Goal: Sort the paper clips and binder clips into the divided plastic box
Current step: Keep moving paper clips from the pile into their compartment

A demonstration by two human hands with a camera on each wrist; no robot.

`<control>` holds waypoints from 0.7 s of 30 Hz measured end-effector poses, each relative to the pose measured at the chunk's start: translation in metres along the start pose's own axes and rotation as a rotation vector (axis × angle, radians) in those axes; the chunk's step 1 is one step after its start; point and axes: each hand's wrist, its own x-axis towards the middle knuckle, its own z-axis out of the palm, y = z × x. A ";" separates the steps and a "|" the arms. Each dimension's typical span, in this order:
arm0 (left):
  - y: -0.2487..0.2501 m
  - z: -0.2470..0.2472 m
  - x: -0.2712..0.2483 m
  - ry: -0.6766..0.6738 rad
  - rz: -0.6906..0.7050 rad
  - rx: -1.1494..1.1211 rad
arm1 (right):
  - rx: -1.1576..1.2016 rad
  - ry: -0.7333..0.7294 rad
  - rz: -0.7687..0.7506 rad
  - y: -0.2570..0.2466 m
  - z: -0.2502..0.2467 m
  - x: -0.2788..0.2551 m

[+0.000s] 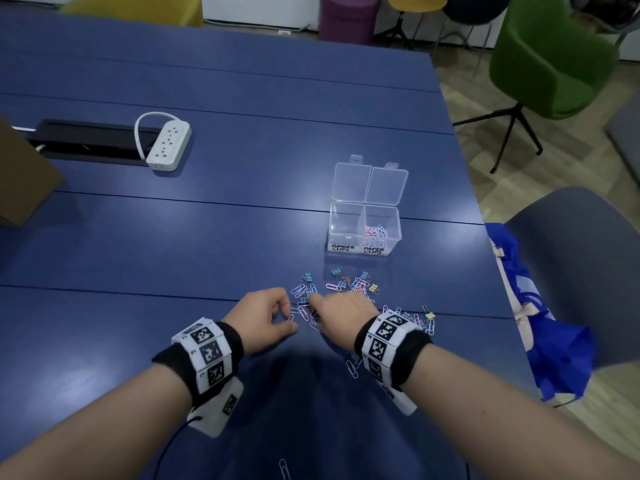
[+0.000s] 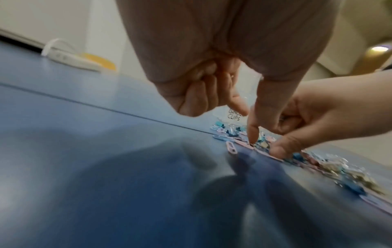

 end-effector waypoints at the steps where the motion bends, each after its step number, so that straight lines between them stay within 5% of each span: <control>1: 0.000 -0.001 -0.004 -0.018 0.039 0.047 | 0.000 0.008 0.001 0.000 0.001 0.001; 6: -0.004 0.012 -0.023 -0.243 0.251 0.347 | 0.010 -0.016 -0.020 -0.001 0.001 -0.004; 10: -0.013 0.025 -0.027 -0.253 0.287 0.379 | 0.057 0.004 -0.026 -0.002 0.001 -0.004; 16: -0.006 0.030 -0.027 -0.253 0.314 0.320 | 0.523 0.093 0.198 0.007 -0.010 -0.015; 21: 0.009 0.030 -0.039 -0.522 0.445 0.440 | 0.766 0.142 0.288 0.023 -0.015 -0.030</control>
